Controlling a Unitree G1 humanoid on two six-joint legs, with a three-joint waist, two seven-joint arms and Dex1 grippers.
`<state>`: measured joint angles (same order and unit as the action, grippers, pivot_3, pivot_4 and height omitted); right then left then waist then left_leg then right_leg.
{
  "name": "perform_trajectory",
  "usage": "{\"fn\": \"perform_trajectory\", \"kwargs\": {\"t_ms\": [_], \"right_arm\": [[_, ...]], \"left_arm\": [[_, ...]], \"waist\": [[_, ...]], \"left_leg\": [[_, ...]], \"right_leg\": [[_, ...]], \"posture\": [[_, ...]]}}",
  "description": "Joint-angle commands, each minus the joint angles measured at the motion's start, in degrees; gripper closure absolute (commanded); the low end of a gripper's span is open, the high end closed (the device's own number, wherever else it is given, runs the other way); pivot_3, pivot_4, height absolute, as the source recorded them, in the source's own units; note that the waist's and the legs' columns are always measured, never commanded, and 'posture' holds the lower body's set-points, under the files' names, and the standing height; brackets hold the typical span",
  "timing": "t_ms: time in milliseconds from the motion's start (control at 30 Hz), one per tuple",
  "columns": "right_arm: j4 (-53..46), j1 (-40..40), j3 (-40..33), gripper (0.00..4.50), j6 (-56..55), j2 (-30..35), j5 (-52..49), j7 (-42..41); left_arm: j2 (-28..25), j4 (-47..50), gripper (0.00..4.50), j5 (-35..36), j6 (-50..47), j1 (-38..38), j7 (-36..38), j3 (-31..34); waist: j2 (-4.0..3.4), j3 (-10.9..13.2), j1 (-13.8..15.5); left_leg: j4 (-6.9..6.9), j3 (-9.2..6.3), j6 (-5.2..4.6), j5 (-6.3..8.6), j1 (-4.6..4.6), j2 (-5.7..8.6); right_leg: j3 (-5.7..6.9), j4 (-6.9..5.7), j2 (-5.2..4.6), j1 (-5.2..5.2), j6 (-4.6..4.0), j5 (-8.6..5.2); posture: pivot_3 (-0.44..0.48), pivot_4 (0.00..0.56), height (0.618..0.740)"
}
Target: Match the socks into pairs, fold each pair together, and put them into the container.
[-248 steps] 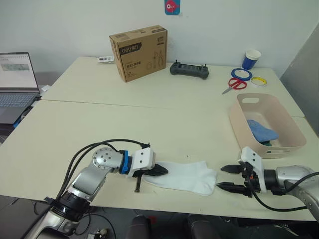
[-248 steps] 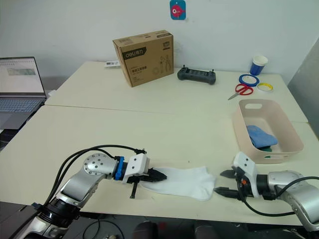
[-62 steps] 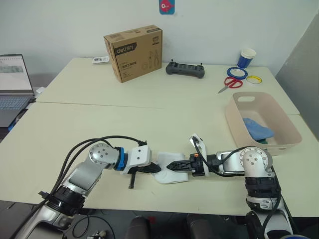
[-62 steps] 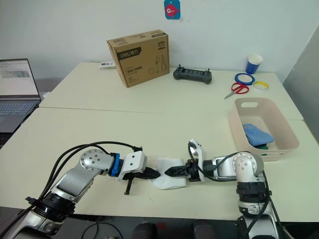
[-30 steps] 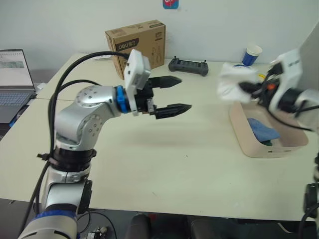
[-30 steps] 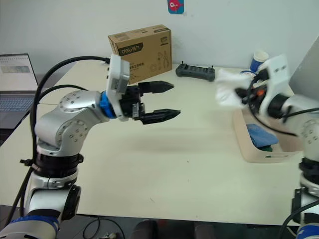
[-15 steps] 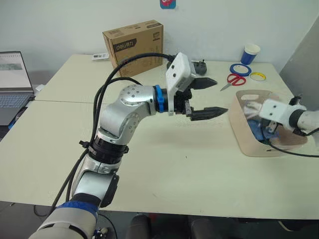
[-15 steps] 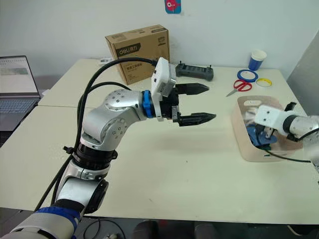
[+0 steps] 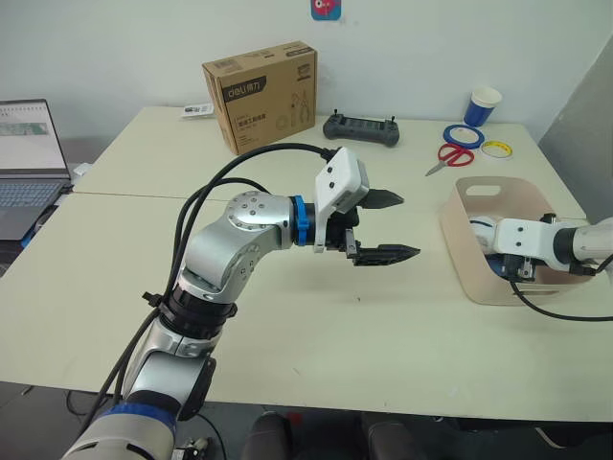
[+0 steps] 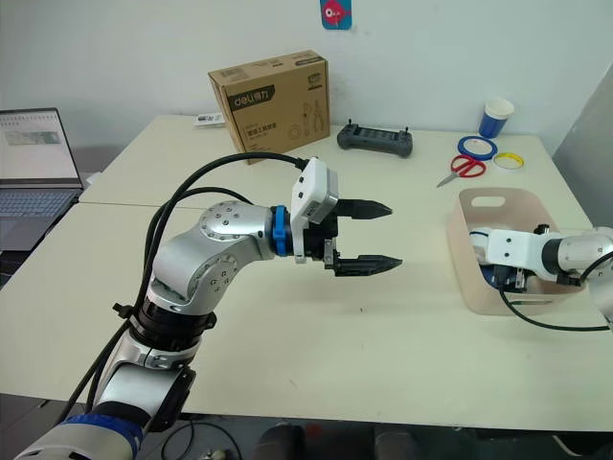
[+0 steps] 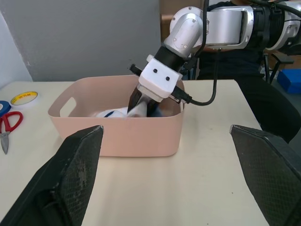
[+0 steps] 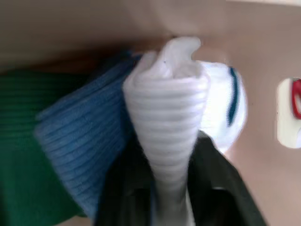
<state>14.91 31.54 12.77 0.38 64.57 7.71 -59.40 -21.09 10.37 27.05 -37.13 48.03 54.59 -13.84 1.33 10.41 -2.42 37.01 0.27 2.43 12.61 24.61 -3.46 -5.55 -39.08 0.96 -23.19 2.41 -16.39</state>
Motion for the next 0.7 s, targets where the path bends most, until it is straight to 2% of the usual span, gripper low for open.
{"fn": "perform_trajectory", "kwargs": {"t_ms": [33, 200, 233, 367, 500, 633, 700], "right_arm": [[-0.58, 1.94, -2.99, 2.23, 0.33, 2.95, -1.65, -5.58], [0.19, 5.98, -3.63, 0.33, 0.73, 5.23, -2.38, -12.07], [0.36, 7.21, -3.64, 0.08, 1.08, 5.78, -2.67, -13.78], [0.13, 13.47, -4.61, 0.03, 6.53, 8.16, -5.69, -22.72], [2.18, 22.28, -6.75, 0.03, 14.47, 7.02, -10.58, -27.72], [2.76, 28.35, -9.38, 0.03, 20.96, 1.07, -16.11, -25.69], [-0.27, 28.09, -12.07, 0.03, 25.52, -5.05, -20.06, -20.7]], "left_arm": [[-0.2, 0.72, 0.0, -0.35, 1.09, 1.24, 0.71, 0.15], [-0.49, -0.24, 0.0, -1.01, 1.91, 1.61, 1.76, 0.37], [-0.48, -0.56, 0.0, -1.17, 2.18, 1.74, 1.98, 0.41], [-0.76, -2.03, 0.0, -1.85, 3.39, 2.42, 2.64, 0.86], [-3.09, -2.32, 0.0, -2.35, 3.9, 1.75, 3.54, 1.9], [-6.7, -2.58, 0.0, -3.38, 5.38, -0.54, 2.98, 4.14], [-8.1, -3.84, 0.0, -4.96, 7.37, -2.63, 0.48, 6.45]], "waist": [[-0.01, 0.0, 0.03], [-0.1, 0.01, 0.0], [-0.1, 0.01, 0.02], [-0.23, 0.09, 0.04], [-0.31, 0.12, -0.23], [-0.33, 0.12, -0.73], [-0.31, 0.11, -0.95]], "left_leg": [[0.0, 0.0, 0.0, 0.0, 0.0, 0.0], [0.0, 0.0, 0.0, 0.0, -0.02, -0.01], [-0.01, 0.0, 0.0, 0.0, -0.02, 0.0], [0.0, 0.03, 0.0, 0.0, -0.03, 0.01], [-0.01, 0.01, -0.01, 0.0, -0.04, 0.0], [-0.03, -0.02, -0.01, 0.0, -0.09, -0.02], [-0.02, -0.04, -0.01, 0.0, -0.11, -0.04]], "right_leg": [[0.0, 0.0, 0.0, 0.0, 0.0, 0.0], [-0.01, 0.0, 0.0, 0.0, -0.01, 0.0], [0.0, -0.01, 0.0, 0.0, -0.01, 0.0], [-0.01, -0.01, -0.01, 0.0, -0.02, 0.01], [-0.01, -0.01, -0.01, 0.0, -0.02, 0.01], [-0.01, -0.03, 0.02, 0.0, -0.07, 0.04], [0.01, -0.05, 0.02, 0.02, -0.09, 0.05]], "posture": [[0.0, 0.15, 0.74], [0.0, 0.15, 0.74], [0.0, 0.15, 0.74], [0.0, 0.15, 0.74], [0.0, 0.15, 0.74], [0.0, 0.15, 0.74], [0.0, 0.15, 0.74]]}}
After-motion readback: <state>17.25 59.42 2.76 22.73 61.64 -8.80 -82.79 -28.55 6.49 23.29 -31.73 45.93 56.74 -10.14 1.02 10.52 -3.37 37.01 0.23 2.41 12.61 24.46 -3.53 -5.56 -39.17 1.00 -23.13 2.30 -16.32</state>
